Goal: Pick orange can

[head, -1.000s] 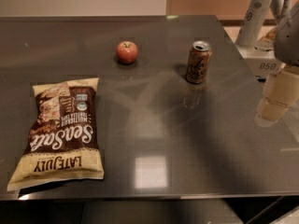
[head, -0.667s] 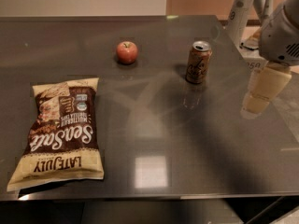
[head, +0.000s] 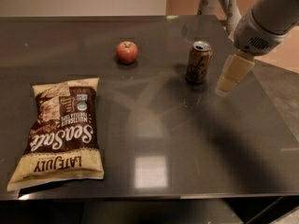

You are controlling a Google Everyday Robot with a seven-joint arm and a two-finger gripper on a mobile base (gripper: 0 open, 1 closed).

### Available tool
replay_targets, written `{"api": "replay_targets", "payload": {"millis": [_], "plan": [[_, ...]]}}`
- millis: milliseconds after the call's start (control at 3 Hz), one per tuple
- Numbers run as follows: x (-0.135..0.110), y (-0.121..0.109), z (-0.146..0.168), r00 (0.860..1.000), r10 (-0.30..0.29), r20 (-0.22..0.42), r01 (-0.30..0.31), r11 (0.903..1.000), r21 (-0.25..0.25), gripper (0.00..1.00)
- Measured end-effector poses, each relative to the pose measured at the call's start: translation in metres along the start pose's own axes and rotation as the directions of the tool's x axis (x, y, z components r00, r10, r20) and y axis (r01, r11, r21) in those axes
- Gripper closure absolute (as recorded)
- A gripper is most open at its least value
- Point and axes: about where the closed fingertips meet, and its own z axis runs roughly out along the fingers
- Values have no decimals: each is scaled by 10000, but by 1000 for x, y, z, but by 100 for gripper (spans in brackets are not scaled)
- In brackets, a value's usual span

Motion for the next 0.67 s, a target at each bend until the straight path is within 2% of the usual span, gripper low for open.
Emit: {"api": "replay_targets", "payload": {"millis": [333, 667], "plan": [[-10, -36, 21, 9979, 531, 363, -534, 9985, 74, 0], [-26, -60, 44, 9902, 1098, 859, -1082, 9939, -224, 0]]}}
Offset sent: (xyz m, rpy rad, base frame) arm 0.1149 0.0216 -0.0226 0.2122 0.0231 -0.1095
